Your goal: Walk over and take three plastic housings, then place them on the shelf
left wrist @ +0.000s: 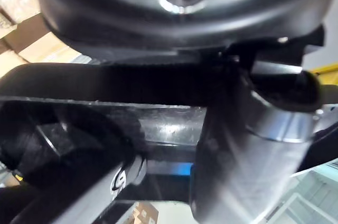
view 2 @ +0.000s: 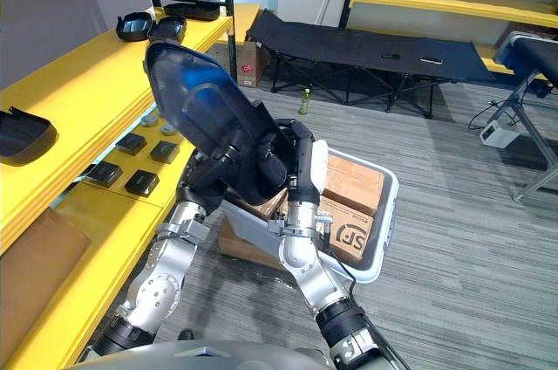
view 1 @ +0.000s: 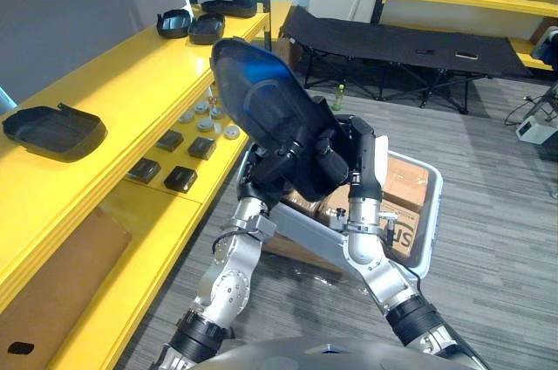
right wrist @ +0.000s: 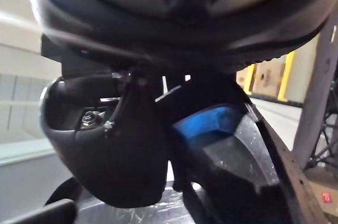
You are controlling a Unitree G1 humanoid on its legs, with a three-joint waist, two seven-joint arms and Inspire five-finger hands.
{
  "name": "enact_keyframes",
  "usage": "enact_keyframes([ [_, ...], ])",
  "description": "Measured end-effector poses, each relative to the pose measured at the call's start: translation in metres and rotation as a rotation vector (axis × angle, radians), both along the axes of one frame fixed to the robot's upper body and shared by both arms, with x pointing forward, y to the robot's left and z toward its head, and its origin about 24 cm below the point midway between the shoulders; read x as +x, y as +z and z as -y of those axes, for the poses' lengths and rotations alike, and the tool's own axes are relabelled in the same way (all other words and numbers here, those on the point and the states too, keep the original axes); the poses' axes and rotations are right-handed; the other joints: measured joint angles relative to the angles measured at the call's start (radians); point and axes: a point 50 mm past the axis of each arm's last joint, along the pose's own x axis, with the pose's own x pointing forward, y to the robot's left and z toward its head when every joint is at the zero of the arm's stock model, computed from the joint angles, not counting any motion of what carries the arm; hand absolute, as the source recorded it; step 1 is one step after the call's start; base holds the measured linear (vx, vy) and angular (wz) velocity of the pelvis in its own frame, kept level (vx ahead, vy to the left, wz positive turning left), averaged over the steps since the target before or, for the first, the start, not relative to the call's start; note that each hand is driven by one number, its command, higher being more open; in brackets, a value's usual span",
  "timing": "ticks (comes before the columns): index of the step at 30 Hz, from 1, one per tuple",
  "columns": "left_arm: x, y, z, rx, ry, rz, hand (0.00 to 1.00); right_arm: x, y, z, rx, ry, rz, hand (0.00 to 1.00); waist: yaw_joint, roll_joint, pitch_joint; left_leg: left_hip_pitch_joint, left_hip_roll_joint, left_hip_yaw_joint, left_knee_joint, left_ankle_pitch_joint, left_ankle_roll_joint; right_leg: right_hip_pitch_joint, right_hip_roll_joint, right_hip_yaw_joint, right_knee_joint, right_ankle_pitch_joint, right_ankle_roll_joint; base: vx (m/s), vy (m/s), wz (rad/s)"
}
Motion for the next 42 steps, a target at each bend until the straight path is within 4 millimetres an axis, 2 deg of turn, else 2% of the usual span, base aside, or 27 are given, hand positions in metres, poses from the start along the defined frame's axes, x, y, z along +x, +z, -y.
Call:
enact_keyframes([
  [8,0.002,0.002,-0.005,0.099,0.075,0.012,0.00,-0.005,0.002,-0.008,0.055,0.036,0.015,0.00,-0.003,-0.013,-0.012,0.000,0.000,0.005,0.000,0.000,-0.001,0.002,0.000,0.001,-0.014,0.006,-0.005,0.00,0.000,0.00],
  [12,0.001,0.003,-0.007,0.095,0.106,0.019,0.00,-0.006,0.005,-0.010,0.061,0.048,0.029,0.00,-0.018,-0.013,-0.014,0.000,0.000,0.006,0.001,-0.001,-0.001,0.002,0.001,0.002,-0.017,0.010,-0.001,0.00,0.000,0.00],
  [13,0.001,0.003,-0.008,0.094,0.110,0.024,0.00,-0.006,0.006,-0.011,0.064,0.052,0.034,1.00,-0.020,-0.012,-0.015,0.000,0.000,0.007,0.001,-0.001,-0.001,0.002,0.001,0.003,-0.020,0.012,-0.002,-0.01,0.002,-0.03],
  [21,0.004,0.001,-0.017,0.098,0.168,0.015,0.00,-0.010,0.014,-0.019,0.077,0.116,0.074,1.00,-0.022,0.003,-0.025,-0.001,-0.001,0.011,0.001,-0.002,-0.002,0.003,0.002,0.004,-0.032,0.021,-0.003,0.00,0.001,-0.02],
  [25,0.003,0.006,-0.020,0.283,0.274,0.062,0.00,-0.010,0.013,-0.019,0.072,0.125,0.067,1.00,-0.020,0.004,-0.025,0.000,-0.001,0.006,0.000,-0.002,-0.002,0.009,0.002,-0.002,-0.032,0.018,-0.007,-0.02,0.001,0.03],
  [29,0.002,0.010,-0.037,0.470,0.479,0.081,0.00,-0.014,0.006,-0.011,0.090,0.081,0.032,1.00,-0.021,0.006,-0.023,0.003,-0.001,0.002,0.000,-0.007,-0.003,0.015,0.003,-0.006,-0.032,0.014,-0.012,0.00,0.000,0.00],
  [30,-0.001,0.015,-0.049,0.533,0.610,0.084,0.00,-0.016,-0.001,-0.003,0.140,0.047,-0.019,1.00,-0.022,0.006,-0.023,0.002,-0.001,0.000,0.000,-0.008,-0.004,0.015,0.003,-0.009,-0.032,0.013,-0.014,-0.01,0.001,0.04],
  [34,-0.012,0.032,-0.081,0.744,0.951,0.127,0.00,-0.025,-0.022,0.024,0.263,-0.094,-0.156,1.00,-0.019,0.011,-0.017,-0.003,-0.001,-0.005,0.000,-0.010,-0.006,0.015,0.003,-0.015,-0.032,0.011,-0.015,0.00,0.000,0.04],
  [36,-0.015,0.036,-0.093,0.798,1.059,0.120,0.00,-0.028,-0.027,0.030,0.290,-0.116,-0.194,1.00,-0.019,0.016,-0.011,-0.003,-0.001,-0.006,0.000,-0.010,-0.006,0.015,0.003,-0.016,-0.032,0.011,-0.016,0.00,0.000,0.00],
  [42,-0.016,0.034,-0.094,0.859,1.094,0.106,0.00,-0.030,-0.033,0.033,0.345,-0.052,-0.251,1.00,-0.027,0.004,0.007,-0.003,0.000,0.000,0.000,-0.016,-0.014,0.011,0.003,-0.012,-0.034,0.011,-0.016,0.00,0.000,-0.02],
])
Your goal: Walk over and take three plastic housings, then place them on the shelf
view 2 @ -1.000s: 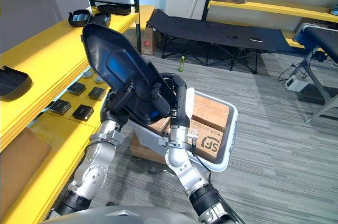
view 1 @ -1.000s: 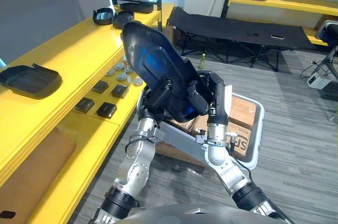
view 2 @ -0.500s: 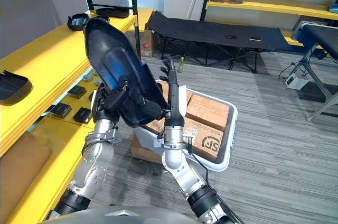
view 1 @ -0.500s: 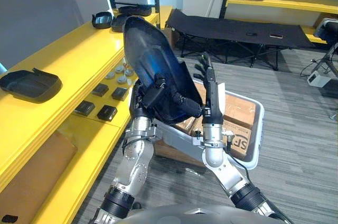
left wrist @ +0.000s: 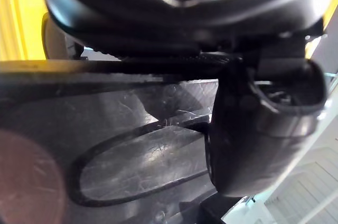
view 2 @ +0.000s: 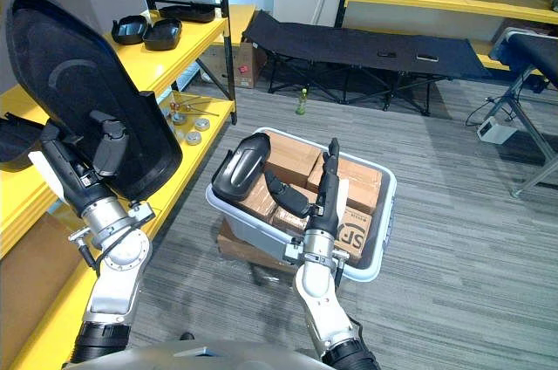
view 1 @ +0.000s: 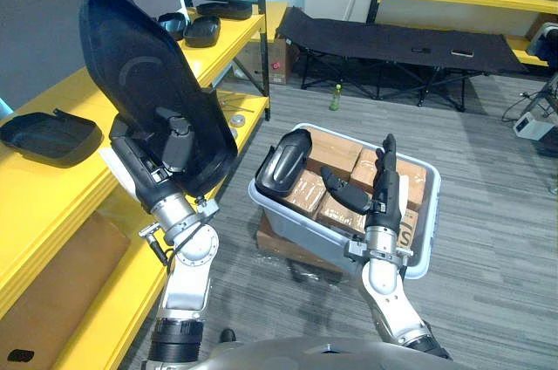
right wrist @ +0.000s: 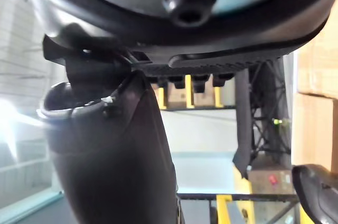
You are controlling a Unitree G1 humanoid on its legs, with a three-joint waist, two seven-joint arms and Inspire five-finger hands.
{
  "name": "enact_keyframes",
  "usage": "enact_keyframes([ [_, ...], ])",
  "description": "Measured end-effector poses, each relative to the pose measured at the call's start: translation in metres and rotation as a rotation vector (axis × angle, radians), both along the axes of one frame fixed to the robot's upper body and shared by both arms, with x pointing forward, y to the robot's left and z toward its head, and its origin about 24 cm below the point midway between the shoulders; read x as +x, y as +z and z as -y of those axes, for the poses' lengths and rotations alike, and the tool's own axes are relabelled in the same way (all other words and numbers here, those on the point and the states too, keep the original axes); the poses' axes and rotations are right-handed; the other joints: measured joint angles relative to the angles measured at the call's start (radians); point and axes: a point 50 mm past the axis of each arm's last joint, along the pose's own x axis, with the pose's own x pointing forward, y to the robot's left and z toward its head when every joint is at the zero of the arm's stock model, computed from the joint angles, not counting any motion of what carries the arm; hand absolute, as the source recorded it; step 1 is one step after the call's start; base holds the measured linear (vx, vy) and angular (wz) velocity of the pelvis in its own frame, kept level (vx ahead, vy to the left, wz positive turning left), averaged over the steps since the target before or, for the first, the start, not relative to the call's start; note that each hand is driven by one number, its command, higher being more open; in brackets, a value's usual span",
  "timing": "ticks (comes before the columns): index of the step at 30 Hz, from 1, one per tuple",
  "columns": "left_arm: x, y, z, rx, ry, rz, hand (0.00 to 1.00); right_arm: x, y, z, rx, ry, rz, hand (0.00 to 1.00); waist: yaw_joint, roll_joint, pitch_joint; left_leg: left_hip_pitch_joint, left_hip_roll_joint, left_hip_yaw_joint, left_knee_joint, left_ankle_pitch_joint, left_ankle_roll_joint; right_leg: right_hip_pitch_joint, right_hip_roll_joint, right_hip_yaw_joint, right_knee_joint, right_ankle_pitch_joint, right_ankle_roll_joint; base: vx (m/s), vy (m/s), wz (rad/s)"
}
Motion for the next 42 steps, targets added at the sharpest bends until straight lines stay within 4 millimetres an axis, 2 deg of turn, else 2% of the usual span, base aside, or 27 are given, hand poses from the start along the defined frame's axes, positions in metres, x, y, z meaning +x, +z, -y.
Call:
enact_keyframes([
  [3,-0.002,-0.001,-0.002,-0.011,0.000,0.003,0.00,-0.001,-0.002,0.001,0.042,0.039,-0.015,1.00,-0.009,-0.004,0.003,0.000,0.000,0.006,0.000,-0.003,-0.001,-0.004,0.000,0.005,-0.001,0.000,0.000,0.00,0.000,-0.07],
  [9,-0.014,-0.005,-0.007,-0.053,-0.100,0.049,0.00,-0.003,-0.005,0.022,0.130,0.066,-0.026,1.00,-0.018,0.000,0.005,0.000,0.000,0.015,0.001,-0.007,0.005,-0.010,0.001,0.015,-0.007,0.005,0.008,0.00,0.000,-0.05],
  [12,-0.022,0.000,-0.009,-0.030,-0.132,0.066,0.00,0.000,0.003,0.034,0.220,0.073,0.022,1.00,-0.018,0.006,0.011,0.000,0.000,0.016,0.001,-0.008,0.005,-0.005,0.001,0.015,-0.009,0.005,0.008,0.00,0.000,0.00],
  [15,-0.033,0.010,-0.017,-0.018,-0.131,0.116,0.00,0.002,0.016,0.038,0.225,0.107,0.086,1.00,-0.014,0.016,0.026,0.001,0.000,0.006,0.001,-0.009,0.006,0.007,0.002,0.002,-0.012,0.005,0.008,0.01,-0.003,0.10],
  [17,-0.040,0.017,-0.023,0.000,-0.118,0.145,0.00,0.004,0.020,0.037,0.223,0.132,0.106,1.00,-0.004,0.017,0.034,0.000,0.000,-0.011,0.001,-0.009,0.006,0.023,0.003,-0.016,-0.015,0.002,0.009,-0.01,-0.009,0.23],
  [18,-0.043,0.021,-0.026,0.017,-0.120,0.161,0.00,0.005,0.022,0.035,0.218,0.157,0.115,1.00,0.012,0.018,0.037,-0.003,0.000,-0.024,0.001,-0.009,0.006,0.029,0.004,-0.032,-0.015,-0.001,0.011,-0.02,-0.020,0.41],
  [20,-0.050,0.025,-0.033,0.063,-0.136,0.152,0.00,0.007,0.023,0.027,0.207,0.236,0.102,1.00,0.041,0.018,0.044,-0.009,-0.003,-0.070,0.001,-0.009,0.007,0.057,0.005,-0.084,-0.014,-0.017,0.012,-0.04,-0.025,0.59],
  [22,-0.056,0.026,-0.037,0.080,-0.137,0.138,0.00,0.010,0.024,0.018,0.201,0.299,0.093,1.00,0.051,0.018,0.044,-0.019,-0.004,-0.092,0.001,-0.010,0.007,0.065,0.006,-0.109,-0.011,-0.028,0.010,-0.02,-0.026,0.51],
  [23,-0.063,0.024,-0.041,0.100,-0.143,0.118,0.00,0.016,0.028,0.009,0.183,0.375,0.093,1.00,0.080,0.020,0.045,-0.040,-0.005,-0.128,0.001,-0.004,0.007,0.071,0.011,-0.145,-0.010,-0.033,0.011,-0.01,-0.034,0.56],
  [25,-0.066,0.022,-0.043,0.092,-0.154,0.107,0.00,0.021,0.029,0.000,0.167,0.428,0.089,1.00,0.098,0.020,0.046,-0.048,-0.005,-0.148,0.001,0.005,0.002,0.077,0.014,-0.163,-0.005,-0.037,0.013,0.01,-0.037,0.47],
  [28,-0.076,0.015,-0.049,0.031,-0.179,0.093,0.00,0.037,0.033,-0.022,0.143,0.523,0.081,1.00,0.156,0.012,0.053,-0.057,-0.013,-0.203,0.012,0.010,0.000,0.098,0.011,-0.208,0.031,-0.069,0.017,0.03,-0.049,0.47],
  [30,-0.079,0.014,-0.053,0.004,-0.167,0.101,0.00,0.043,0.036,-0.031,0.141,0.554,0.086,1.00,0.181,0.008,0.061,-0.061,-0.019,-0.226,0.036,-0.003,-0.002,0.113,0.007,-0.229,0.053,-0.088,0.019,0.03,-0.035,0.31],
  [33,-0.085,0.012,-0.057,-0.016,-0.165,0.102,0.00,0.044,0.038,-0.040,0.147,0.590,0.081,1.00,0.197,0.005,0.065,-0.080,-0.030,-0.258,0.072,-0.017,0.005,0.133,0.003,-0.270,0.078,-0.115,0.018,0.00,-0.027,0.43],
  [35,-0.085,0.012,-0.057,-0.030,-0.192,0.109,0.00,0.044,0.036,-0.040,0.141,0.601,0.066,1.00,0.195,0.008,0.067,-0.109,-0.041,-0.268,0.089,-0.011,0.018,0.154,0.003,-0.324,0.078,-0.128,0.013,-0.02,-0.029,0.72],
  [37,-0.084,0.014,-0.055,-0.029,-0.257,0.138,0.00,0.044,0.033,-0.034,0.125,0.586,0.050,1.00,0.184,0.011,0.070,-0.154,-0.048,-0.240,0.086,0.018,0.062,0.175,0.004,-0.405,0.079,-0.138,0.020,-0.04,-0.014,1.07],
  [38,-0.084,0.015,-0.053,-0.026,-0.275,0.142,0.00,0.043,0.032,-0.031,0.120,0.574,0.044,1.00,0.178,0.013,0.072,-0.163,-0.048,-0.234,0.080,0.033,0.061,0.181,0.004,-0.429,0.082,-0.140,0.023,-0.02,0.011,1.04],
  [39,-0.084,0.017,-0.051,-0.019,-0.309,0.154,0.00,0.044,0.030,-0.025,0.089,0.547,0.031,1.00,0.182,0.019,0.078,-0.166,-0.054,-0.237,0.067,0.055,0.040,0.184,-0.004,-0.447,0.100,-0.144,0.028,-0.01,0.046,0.66],
  [41,-0.083,0.021,-0.049,-0.028,-0.364,0.187,0.00,0.046,0.031,-0.020,0.086,0.508,0.031,1.00,0.197,0.017,0.082,-0.181,-0.069,-0.250,0.060,0.068,0.040,0.173,-0.020,-0.449,0.126,-0.157,0.024,-0.01,0.054,0.42],
  [42,-0.082,0.023,-0.045,-0.052,-0.412,0.218,0.00,0.046,0.032,-0.017,0.096,0.480,0.034,1.00,0.196,0.017,0.088,-0.184,-0.081,-0.266,0.060,0.072,0.044,0.161,-0.031,-0.419,0.165,-0.183,-0.002,-0.03,0.040,0.48],
])
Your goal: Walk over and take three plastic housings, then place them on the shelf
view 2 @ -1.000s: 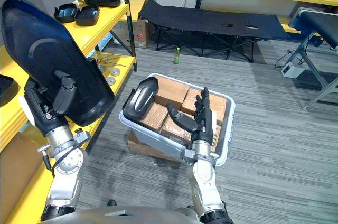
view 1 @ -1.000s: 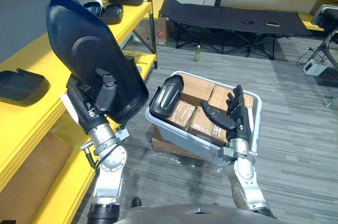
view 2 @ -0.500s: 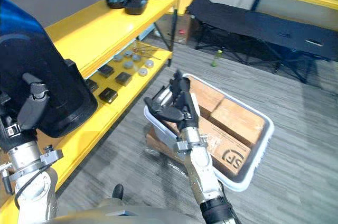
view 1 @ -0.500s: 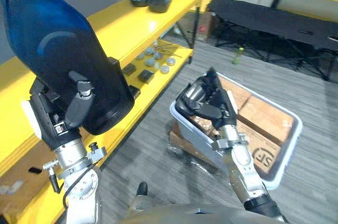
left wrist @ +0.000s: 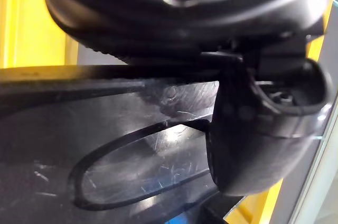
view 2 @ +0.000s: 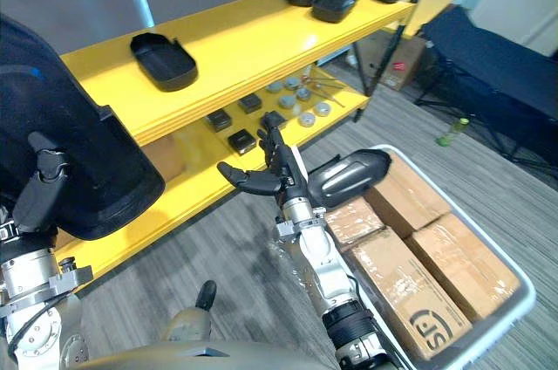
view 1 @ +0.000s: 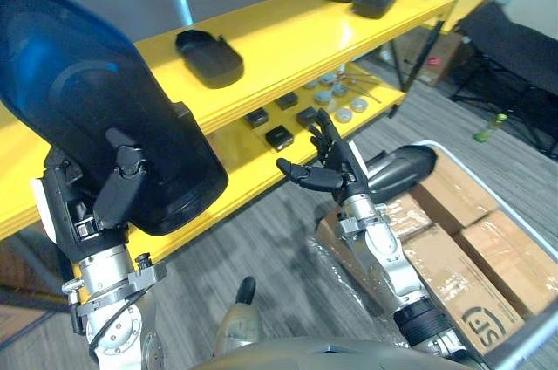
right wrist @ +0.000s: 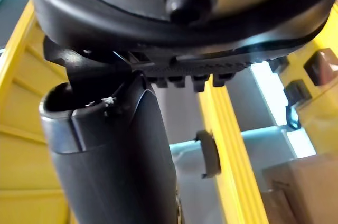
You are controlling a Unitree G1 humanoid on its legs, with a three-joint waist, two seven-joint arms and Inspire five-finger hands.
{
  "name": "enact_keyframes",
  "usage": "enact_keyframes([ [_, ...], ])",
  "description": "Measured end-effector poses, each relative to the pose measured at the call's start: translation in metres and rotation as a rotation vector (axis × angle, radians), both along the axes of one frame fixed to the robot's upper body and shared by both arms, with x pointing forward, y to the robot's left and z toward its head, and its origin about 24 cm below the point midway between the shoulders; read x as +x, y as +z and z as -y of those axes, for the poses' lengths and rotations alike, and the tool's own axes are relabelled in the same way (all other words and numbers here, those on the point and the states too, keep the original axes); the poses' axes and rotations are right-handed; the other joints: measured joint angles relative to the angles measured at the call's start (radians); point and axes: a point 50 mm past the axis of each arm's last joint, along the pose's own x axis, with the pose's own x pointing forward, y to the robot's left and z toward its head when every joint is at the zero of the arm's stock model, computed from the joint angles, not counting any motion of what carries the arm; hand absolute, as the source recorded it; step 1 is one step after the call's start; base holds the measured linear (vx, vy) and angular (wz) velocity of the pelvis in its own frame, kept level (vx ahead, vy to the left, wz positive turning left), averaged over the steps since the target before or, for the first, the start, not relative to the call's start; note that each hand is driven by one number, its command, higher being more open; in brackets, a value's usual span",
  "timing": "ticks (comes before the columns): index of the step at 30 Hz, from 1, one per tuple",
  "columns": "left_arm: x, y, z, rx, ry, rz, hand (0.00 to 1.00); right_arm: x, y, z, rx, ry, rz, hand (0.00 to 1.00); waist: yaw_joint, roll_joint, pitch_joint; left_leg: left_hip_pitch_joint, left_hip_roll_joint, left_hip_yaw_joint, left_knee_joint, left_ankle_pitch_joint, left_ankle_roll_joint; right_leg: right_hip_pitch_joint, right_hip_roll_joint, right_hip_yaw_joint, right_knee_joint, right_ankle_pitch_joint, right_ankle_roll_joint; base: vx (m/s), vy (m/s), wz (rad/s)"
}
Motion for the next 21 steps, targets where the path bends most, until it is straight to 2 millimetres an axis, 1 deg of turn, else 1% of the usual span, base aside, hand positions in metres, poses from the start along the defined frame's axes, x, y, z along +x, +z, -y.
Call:
enact_keyframes([
  [1,0.003,0.002,0.004,-0.004,-0.051,0.020,0.00,-0.001,0.001,0.003,0.016,-0.032,0.000,1.00,-0.011,-0.005,0.008,0.000,-0.017,-0.021,-0.002,0.004,0.008,-0.014,-0.011,0.079,0.049,-0.045,-0.042,-0.04,0.031,0.58],
  [2,0.005,0.003,0.007,0.002,-0.076,0.028,0.00,-0.003,0.002,0.004,0.024,-0.046,0.002,1.00,-0.021,-0.008,0.012,-0.001,-0.027,-0.037,-0.007,0.008,0.011,-0.019,-0.011,0.124,0.068,-0.068,-0.055,-0.06,0.004,0.72],
  [3,0.009,0.006,0.012,0.022,-0.122,0.049,0.00,-0.006,0.005,0.007,0.044,-0.072,0.015,1.00,-0.030,-0.015,0.015,-0.002,-0.039,-0.054,-0.031,0.028,0.018,-0.036,-0.012,0.188,0.097,-0.116,-0.059,-0.07,-0.051,0.55],
  [4,0.010,0.008,0.014,0.030,-0.144,0.059,0.00,-0.007,0.007,0.008,0.048,-0.075,0.025,1.00,-0.034,-0.017,0.017,-0.003,-0.040,-0.055,-0.042,0.037,0.020,-0.042,-0.012,0.203,0.105,-0.131,-0.043,-0.11,-0.086,0.51],
  [5,0.012,0.009,0.019,0.032,-0.177,0.071,0.00,-0.007,0.010,0.009,0.045,-0.069,0.040,1.00,-0.048,-0.010,0.022,-0.008,-0.036,-0.054,-0.054,0.056,0.025,-0.051,-0.011,0.200,0.123,-0.139,-0.018,-0.11,-0.081,0.25],
  [7,0.014,0.008,0.026,0.030,-0.220,0.074,0.00,-0.008,0.009,0.010,0.028,-0.050,0.047,1.00,-0.055,0.008,0.032,-0.011,-0.022,-0.036,-0.050,0.079,0.026,-0.057,-0.001,0.204,0.136,-0.135,0.004,-0.12,-0.039,0.09],
  [8,0.015,0.008,0.030,0.024,-0.241,0.076,0.00,-0.010,0.009,0.012,-0.012,-0.039,0.062,1.00,-0.065,0.015,0.035,-0.016,-0.017,-0.022,-0.048,0.085,0.036,-0.062,0.003,0.204,0.138,-0.141,0.017,-0.11,-0.014,0.02],
  [9,0.015,0.008,0.031,0.021,-0.246,0.076,0.00,-0.010,0.008,0.012,-0.015,-0.036,0.063,1.00,-0.067,0.016,0.035,-0.018,-0.016,-0.019,-0.048,0.084,0.039,-0.063,0.005,0.203,0.140,-0.142,0.019,-0.12,-0.001,0.10],
  [10,0.015,0.008,0.033,0.016,-0.257,0.076,0.00,-0.012,0.007,0.014,-0.019,-0.032,0.064,1.00,-0.070,0.019,0.034,-0.029,-0.012,-0.007,-0.042,0.082,0.060,-0.067,0.008,0.200,0.141,-0.143,0.018,-0.09,0.008,0.21],
  [11,0.016,0.008,0.035,0.012,-0.267,0.076,0.00,-0.014,0.006,0.017,-0.017,-0.040,0.066,1.00,-0.080,0.020,0.034,-0.049,-0.007,0.034,-0.028,0.073,0.096,-0.069,0.011,0.186,0.142,-0.145,0.018,-0.11,0.013,0.39],
  [12,0.016,0.007,0.037,0.010,-0.277,0.077,0.00,-0.016,0.007,0.021,-0.015,-0.053,0.070,1.00,-0.086,0.023,0.035,-0.064,-0.002,0.070,-0.025,0.066,0.113,-0.070,0.011,0.171,0.143,-0.146,0.019,-0.07,0.022,0.53],
  [14,0.016,0.007,0.039,0.005,-0.286,0.074,0.00,-0.020,0.011,0.026,-0.016,-0.066,0.099,1.00,-0.086,0.030,0.040,-0.085,0.002,0.116,-0.023,0.058,0.121,-0.070,0.009,0.143,0.143,-0.145,0.018,-0.03,0.032,0.47],
  [15,0.016,0.007,0.038,0.003,-0.277,0.073,0.00,-0.019,0.015,0.027,-0.013,-0.068,0.127,1.00,-0.078,0.023,0.053,-0.100,0.002,0.152,0.002,0.037,0.115,-0.070,-0.003,0.135,0.143,-0.144,0.019,-0.01,0.064,0.22],
  [16,0.016,0.007,0.037,-0.002,-0.263,0.074,0.00,-0.018,0.020,0.023,-0.002,-0.058,0.154,1.00,-0.064,0.014,0.068,-0.136,0.002,0.186,0.090,0.005,0.110,-0.072,-0.022,0.136,0.151,-0.145,0.021,0.01,0.068,0.02],
  [17,0.016,0.007,0.036,-0.005,-0.256,0.075,0.00,-0.017,0.023,0.021,0.004,-0.055,0.169,1.00,-0.054,0.017,0.077,-0.162,0.003,0.194,0.158,-0.013,0.111,-0.071,-0.027,0.144,0.160,-0.149,0.027,0.04,0.098,-0.19],
  [18,0.015,0.007,0.033,-0.004,-0.236,0.074,0.00,-0.015,0.029,0.016,0.025,-0.052,0.202,1.00,-0.041,0.016,0.091,-0.198,0.005,0.203,0.275,-0.052,0.075,-0.062,-0.042,0.156,0.177,-0.165,0.045,0.08,0.126,-0.21],
  [19,0.015,0.008,0.029,0.006,-0.213,0.078,0.00,-0.012,0.036,0.009,0.060,-0.058,0.233,1.00,-0.036,0.000,0.100,-0.228,-0.007,0.212,0.371,-0.118,0.078,-0.051,-0.063,0.159,0.185,-0.177,0.042,0.10,0.143,-0.17],
  [20,0.016,0.009,0.027,0.010,-0.206,0.083,0.00,-0.011,0.040,0.006,0.078,-0.064,0.251,1.00,-0.029,-0.005,0.102,-0.245,-0.010,0.217,0.420,-0.147,0.085,-0.048,-0.072,0.161,0.186,-0.181,0.037,0.14,0.178,-0.09],
  [21,0.017,0.012,0.025,0.022,-0.191,0.096,0.00,-0.008,0.047,0.001,0.115,-0.085,0.284,1.00,-0.013,-0.017,0.111,-0.267,-0.023,0.229,0.511,-0.213,0.108,-0.029,-0.092,0.163,0.185,-0.190,0.020,0.19,0.206,-0.01],
])
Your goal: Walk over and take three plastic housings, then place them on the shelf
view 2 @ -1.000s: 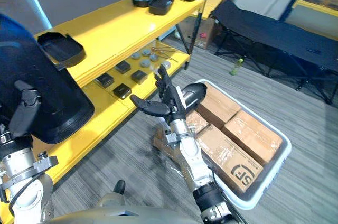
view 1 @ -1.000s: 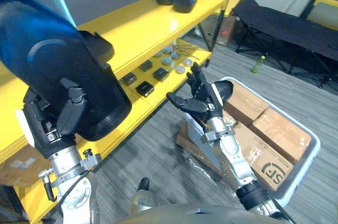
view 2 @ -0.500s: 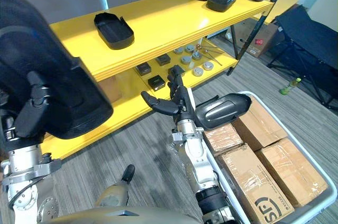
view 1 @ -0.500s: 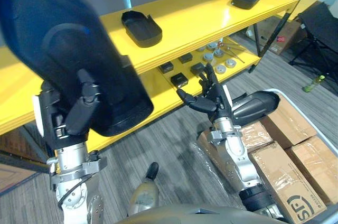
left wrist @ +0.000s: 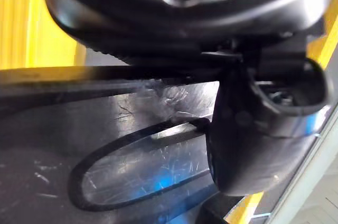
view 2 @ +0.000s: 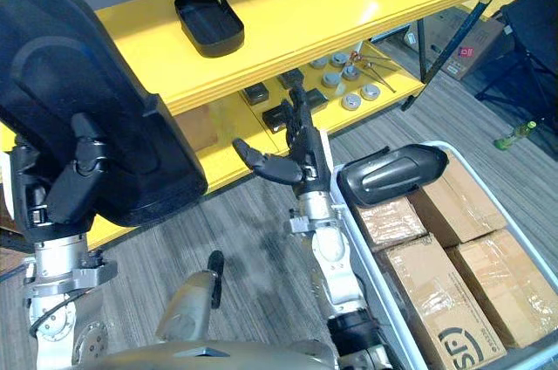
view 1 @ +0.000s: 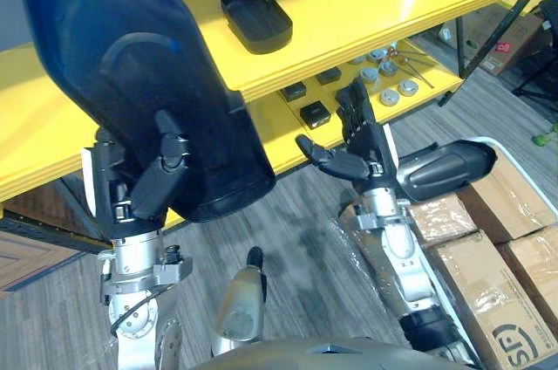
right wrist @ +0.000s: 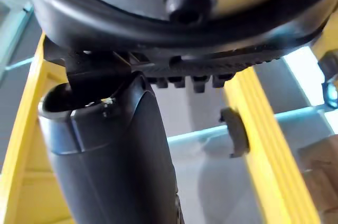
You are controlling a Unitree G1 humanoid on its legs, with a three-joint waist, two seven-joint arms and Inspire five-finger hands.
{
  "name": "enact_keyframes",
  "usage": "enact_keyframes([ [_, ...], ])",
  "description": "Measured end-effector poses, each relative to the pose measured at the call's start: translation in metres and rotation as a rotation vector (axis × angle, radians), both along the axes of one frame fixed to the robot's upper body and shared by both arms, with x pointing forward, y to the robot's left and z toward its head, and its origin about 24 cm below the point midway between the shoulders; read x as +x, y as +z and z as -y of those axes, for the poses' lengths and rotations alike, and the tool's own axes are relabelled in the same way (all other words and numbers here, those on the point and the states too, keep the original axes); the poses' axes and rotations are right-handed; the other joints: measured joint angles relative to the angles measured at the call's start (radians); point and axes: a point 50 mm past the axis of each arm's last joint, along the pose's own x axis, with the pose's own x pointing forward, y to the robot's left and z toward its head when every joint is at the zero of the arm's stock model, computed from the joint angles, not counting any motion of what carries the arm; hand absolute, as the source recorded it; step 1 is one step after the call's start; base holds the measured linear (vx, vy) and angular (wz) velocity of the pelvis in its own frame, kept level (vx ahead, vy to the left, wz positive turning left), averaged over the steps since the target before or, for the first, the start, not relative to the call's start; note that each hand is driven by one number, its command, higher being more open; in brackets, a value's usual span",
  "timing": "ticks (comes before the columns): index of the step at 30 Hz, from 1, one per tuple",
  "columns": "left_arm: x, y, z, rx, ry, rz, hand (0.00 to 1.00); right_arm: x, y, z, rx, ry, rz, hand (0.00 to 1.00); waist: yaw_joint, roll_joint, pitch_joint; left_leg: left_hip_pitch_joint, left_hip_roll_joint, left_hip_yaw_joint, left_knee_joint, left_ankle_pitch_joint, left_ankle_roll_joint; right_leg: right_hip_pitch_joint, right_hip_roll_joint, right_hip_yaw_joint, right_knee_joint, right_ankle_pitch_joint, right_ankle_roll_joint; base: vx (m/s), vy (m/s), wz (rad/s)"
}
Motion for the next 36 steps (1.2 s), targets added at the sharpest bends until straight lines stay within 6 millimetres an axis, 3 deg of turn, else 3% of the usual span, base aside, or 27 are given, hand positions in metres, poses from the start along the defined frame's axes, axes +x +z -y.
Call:
enact_keyframes([
  [1,0.001,0.002,-0.002,0.011,0.011,0.010,0.00,0.001,0.004,-0.001,0.015,-0.032,0.019,1.00,0.001,-0.005,0.003,-0.006,-0.021,0.004,0.065,-0.067,0.001,0.023,-0.023,0.016,0.043,0.026,-0.032,0.23,0.224,0.14],
  [2,0.002,0.003,-0.002,0.011,0.011,0.012,0.00,0.001,0.005,-0.001,0.011,-0.049,0.024,1.00,0.001,-0.004,0.002,-0.005,-0.036,0.000,0.088,-0.088,0.010,0.006,-0.044,0.041,0.102,0.052,-0.057,0.28,0.276,0.43],
  [3,0.003,0.004,-0.003,0.016,0.015,0.016,0.00,0.001,0.006,0.000,0.021,-0.064,0.034,1.00,-0.004,-0.005,0.001,0.013,-0.063,-0.007,0.097,-0.116,0.028,-0.042,-0.083,0.099,0.228,0.133,-0.116,0.30,0.319,0.47],
  [4,0.003,0.005,-0.007,0.038,0.028,0.019,0.00,0.001,0.007,0.000,0.025,-0.066,0.046,1.00,-0.005,-0.006,0.000,0.046,-0.082,-0.006,0.077,-0.133,0.046,-0.097,-0.113,0.152,0.333,0.254,-0.186,0.30,0.321,0.37],
  [5,0.002,0.006,-0.010,0.054,0.041,0.020,0.00,0.001,0.008,0.000,0.022,-0.061,0.053,1.00,-0.006,-0.007,0.000,0.067,-0.090,-0.012,0.057,-0.137,0.054,-0.121,-0.116,0.190,0.376,0.301,-0.191,0.38,0.273,0.25],
  [6,0.002,0.009,-0.015,0.078,0.073,0.024,0.00,0.002,0.012,-0.004,0.019,-0.046,0.074,1.00,-0.012,-0.006,0.000,0.107,-0.097,-0.028,0.018,-0.136,0.077,-0.189,-0.088,0.246,0.495,0.273,-0.164,0.26,0.139,0.21],
  [7,0.002,0.010,-0.017,0.082,0.091,0.027,0.00,0.003,0.014,-0.006,0.006,-0.037,0.090,1.00,-0.014,-0.004,0.001,0.131,-0.101,-0.037,-0.005,-0.132,0.091,-0.222,-0.064,0.258,0.551,0.220,-0.165,0.38,0.162,0.31],
  [8,0.002,0.012,-0.022,0.079,0.128,0.033,0.00,0.004,0.020,-0.007,-0.022,-0.014,0.130,1.00,-0.017,0.002,0.001,0.200,-0.106,-0.052,-0.065,-0.128,0.099,-0.274,0.001,0.249,0.595,0.128,-0.171,0.25,0.096,0.23],
  [10,0.001,0.013,-0.026,0.079,0.150,0.036,0.00,0.007,0.029,-0.009,-0.043,0.011,0.179,1.00,-0.018,0.008,0.000,0.266,-0.109,-0.065,-0.116,-0.128,0.100,-0.312,0.062,0.219,0.538,0.065,-0.182,0.34,0.103,0.30],
  [11,0.002,0.015,-0.027,0.080,0.156,0.045,0.00,0.010,0.041,-0.008,-0.059,0.023,0.236,1.00,-0.029,0.014,-0.004,0.293,-0.110,-0.094,-0.140,-0.125,0.092,-0.350,0.123,0.223,0.430,0.045,-0.185,0.35,0.049,0.80],
  [12,0.005,0.016,-0.026,0.078,0.151,0.052,0.00,0.010,0.055,-0.004,-0.074,0.024,0.301,1.00,-0.048,0.023,-0.014,0.293,-0.112,-0.139,-0.147,-0.127,0.087,-0.394,0.195,0.288,0.292,0.053,-0.172,0.28,0.005,1.03],
  [15,0.017,0.009,-0.024,0.068,0.125,0.031,0.00,0.004,0.082,0.010,-0.092,-0.009,0.435,1.00,-0.080,0.021,-0.018,0.329,-0.158,-0.259,-0.165,-0.130,0.070,-0.444,0.261,0.470,0.113,0.100,-0.110,0.33,-0.124,1.47],
  [16,0.018,0.006,-0.024,0.066,0.120,0.012,0.00,0.002,0.088,0.014,-0.101,-0.019,0.465,1.00,-0.089,0.011,-0.025,0.344,-0.176,-0.295,-0.165,-0.138,0.058,-0.439,0.258,0.498,0.069,0.128,-0.109,0.36,-0.237,1.36],
  [17,0.019,0.005,-0.024,0.068,0.118,0.002,0.00,0.000,0.092,0.019,-0.106,-0.038,0.491,1.00,-0.095,-0.014,-0.043,0.345,-0.200,-0.318,-0.161,-0.151,0.041,-0.435,0.242,0.499,0.026,0.196,-0.136,0.35,-0.296,1.44],
  [18,0.020,0.003,-0.023,0.064,0.112,-0.006,0.00,0.000,0.097,0.029,-0.115,-0.068,0.521,1.00,-0.092,-0.025,-0.061,0.344,-0.207,-0.349,-0.145,-0.179,0.026,-0.425,0.228,0.473,0.009,0.243,-0.130,0.34,-0.287,1.34],
  [19,0.019,-0.001,-0.023,0.055,0.109,-0.033,0.00,0.000,0.099,0.039,-0.121,-0.085,0.531,1.00,-0.090,0.005,-0.083,0.324,-0.167,-0.339,-0.125,-0.198,0.002,-0.389,0.255,0.427,-0.034,0.245,-0.140,0.32,-0.268,1.01],
  [20,0.020,-0.002,-0.023,0.053,0.109,-0.038,0.00,-0.001,0.101,0.044,-0.116,-0.091,0.538,1.00,-0.086,0.017,-0.089,0.320,-0.146,-0.327,-0.123,-0.207,0.001,-0.377,0.269,0.407,-0.052,0.246,-0.149,0.27,-0.217,0.68],
  [23,0.021,-0.003,-0.022,0.063,0.084,-0.052,0.00,-0.002,0.105,0.066,-0.081,-0.124,0.546,1.00,-0.089,0.038,-0.097,0.306,-0.070,-0.178,-0.128,-0.208,-0.006,-0.322,0.298,0.335,-0.108,0.242,-0.173,0.21,-0.169,0.58],
  [25,0.023,-0.002,-0.017,0.090,0.034,-0.042,0.00,-0.008,0.101,0.081,-0.072,-0.168,0.515,1.00,-0.104,0.044,-0.100,0.303,-0.025,-0.026,-0.150,-0.204,-0.001,-0.292,0.288,0.295,-0.124,0.238,-0.178,0.12,-0.030,0.54],
  [27,0.027,0.001,-0.013,0.106,0.001,-0.027,0.00,-0.013,0.098,0.088,-0.078,-0.198,0.499,1.00,-0.132,0.043,-0.100,0.283,0.018,0.047,-0.162,-0.210,0.007,-0.291,0.256,0.271,-0.122,0.236,-0.179,0.04,0.084,0.61],
  [29,0.030,0.001,-0.008,0.121,-0.030,-0.026,0.00,-0.016,0.092,0.093,-0.079,-0.221,0.471,1.00,-0.148,0.051,-0.103,0.283,0.077,0.063,-0.207,-0.143,-0.003,-0.301,0.224,0.267,-0.109,0.233,-0.166,0.01,0.179,0.30],
  [30,0.032,0.001,-0.004,0.136,-0.050,-0.039,0.00,-0.017,0.088,0.095,-0.086,-0.224,0.457,1.00,-0.145,0.065,-0.102,0.312,0.080,0.046,-0.247,-0.093,-0.078,-0.304,0.203,0.281,-0.092,0.222,-0.132,0.01,0.206,-0.14],
  [33,0.036,-0.005,-0.004,0.164,-0.075,-0.122,0.00,-0.025,0.076,0.094,-0.069,-0.227,0.417,1.00,-0.153,0.058,-0.103,0.358,-0.003,0.087,-0.296,-0.081,-0.042,-0.292,0.129,0.305,-0.104,0.242,-0.092,-0.01,0.273,-0.15],
  [36,0.038,-0.006,-0.010,0.201,-0.093,-0.161,0.00,-0.030,0.068,0.094,-0.033,-0.229,0.388,1.00,-0.173,0.056,-0.104,0.364,-0.039,0.098,-0.306,-0.080,-0.025,-0.271,0.099,0.307,-0.149,0.273,-0.051,-0.05,0.189,-0.02],
])
